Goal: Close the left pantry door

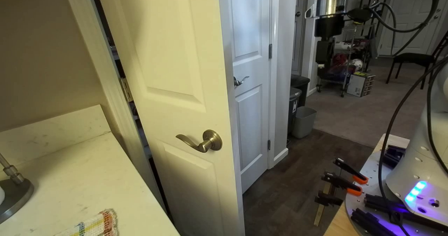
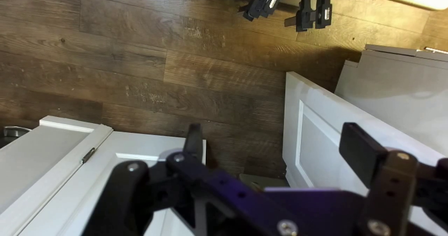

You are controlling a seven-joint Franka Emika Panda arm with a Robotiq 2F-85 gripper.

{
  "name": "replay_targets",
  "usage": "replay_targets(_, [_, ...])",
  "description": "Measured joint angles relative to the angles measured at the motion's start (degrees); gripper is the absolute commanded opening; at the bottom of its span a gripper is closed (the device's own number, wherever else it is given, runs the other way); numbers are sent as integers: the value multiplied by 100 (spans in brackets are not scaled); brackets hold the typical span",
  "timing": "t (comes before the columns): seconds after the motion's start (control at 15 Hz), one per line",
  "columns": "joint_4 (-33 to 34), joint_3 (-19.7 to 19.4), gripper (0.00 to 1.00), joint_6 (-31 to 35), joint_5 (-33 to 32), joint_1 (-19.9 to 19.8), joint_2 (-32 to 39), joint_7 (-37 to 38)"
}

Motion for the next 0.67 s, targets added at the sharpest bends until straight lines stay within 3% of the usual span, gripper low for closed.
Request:
replay_targets(0.4, [74,170,100,0,0,174,0,0])
replay_targets(0.67, [-440,575,100,728,415,709,223,47])
